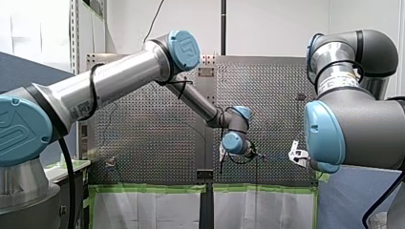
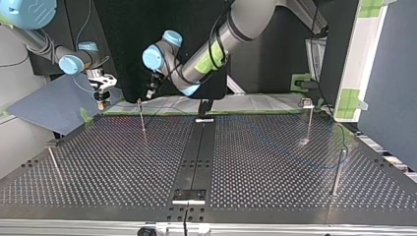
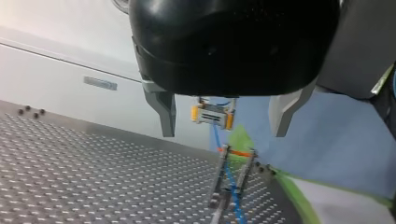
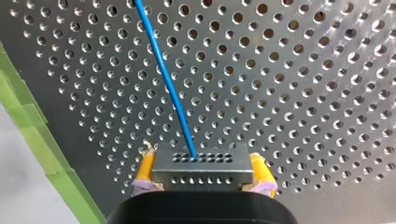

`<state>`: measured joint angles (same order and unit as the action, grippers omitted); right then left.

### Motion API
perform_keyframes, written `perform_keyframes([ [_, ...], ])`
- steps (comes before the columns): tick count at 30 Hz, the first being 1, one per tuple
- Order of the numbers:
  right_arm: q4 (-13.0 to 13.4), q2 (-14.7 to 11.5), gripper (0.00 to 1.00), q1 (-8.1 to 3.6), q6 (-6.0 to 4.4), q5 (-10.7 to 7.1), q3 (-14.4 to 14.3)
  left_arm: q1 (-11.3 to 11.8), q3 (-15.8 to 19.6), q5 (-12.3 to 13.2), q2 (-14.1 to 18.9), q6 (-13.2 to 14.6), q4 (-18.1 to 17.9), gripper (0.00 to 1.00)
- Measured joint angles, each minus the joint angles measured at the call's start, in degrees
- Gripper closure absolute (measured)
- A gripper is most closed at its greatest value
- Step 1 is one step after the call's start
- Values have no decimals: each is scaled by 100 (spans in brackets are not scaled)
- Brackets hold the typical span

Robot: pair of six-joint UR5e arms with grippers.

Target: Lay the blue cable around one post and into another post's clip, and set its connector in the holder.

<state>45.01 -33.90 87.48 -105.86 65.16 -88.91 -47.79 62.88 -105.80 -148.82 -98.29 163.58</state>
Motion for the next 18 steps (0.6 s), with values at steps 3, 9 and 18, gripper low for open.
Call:
perform_keyframes([
  [3,-9,0,100,9,2,8,0,-11,157,-124,155,0,-152,2],
  [9,-44,1,100,22,19,29,0,-19,494,-268,491,-56,-486,2],
  [18,-28,0,100,54,67,48,0,14,981,-501,977,-46,-973,2],
])
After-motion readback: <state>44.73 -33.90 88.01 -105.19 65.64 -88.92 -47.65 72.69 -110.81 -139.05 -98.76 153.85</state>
